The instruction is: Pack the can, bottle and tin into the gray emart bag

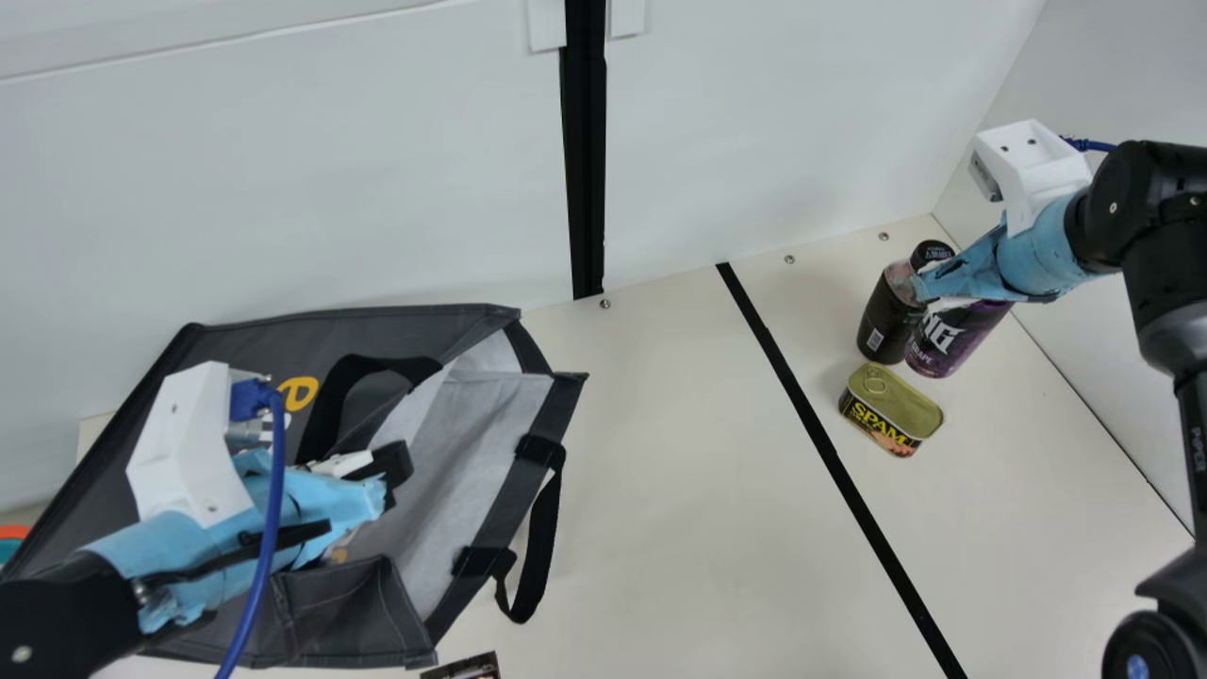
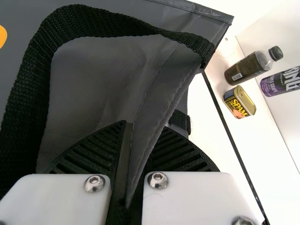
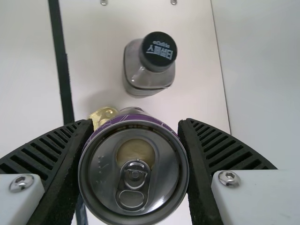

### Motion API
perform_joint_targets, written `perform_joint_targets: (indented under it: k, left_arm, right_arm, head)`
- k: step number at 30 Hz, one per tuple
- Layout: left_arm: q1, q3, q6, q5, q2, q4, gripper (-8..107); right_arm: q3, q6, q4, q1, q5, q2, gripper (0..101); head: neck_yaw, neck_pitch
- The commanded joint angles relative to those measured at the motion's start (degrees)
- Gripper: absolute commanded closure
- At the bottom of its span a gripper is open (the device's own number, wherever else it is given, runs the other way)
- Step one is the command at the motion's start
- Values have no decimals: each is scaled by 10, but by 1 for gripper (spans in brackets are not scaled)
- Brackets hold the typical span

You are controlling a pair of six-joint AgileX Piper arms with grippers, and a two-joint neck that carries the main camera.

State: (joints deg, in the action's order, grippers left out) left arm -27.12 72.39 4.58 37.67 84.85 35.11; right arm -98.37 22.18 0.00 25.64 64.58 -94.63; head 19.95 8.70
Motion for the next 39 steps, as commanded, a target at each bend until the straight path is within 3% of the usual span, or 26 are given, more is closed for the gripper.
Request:
perform_joint_targets:
  k: [1,17,39]
  left_arm:
    - [0,0,0,0,0,0,89]
    - [0,0,0,0,0,0,89]
    - [0,0,0,0,0,0,89]
  right_arm:
    - [6,-1,-1,-5,3,11,101]
    - [54,-27,-5,-73,16,78,101]
    - [84,-77,-31,-197,26,117,101]
  head:
    - [0,13]
    - [0,13]
    - [0,13]
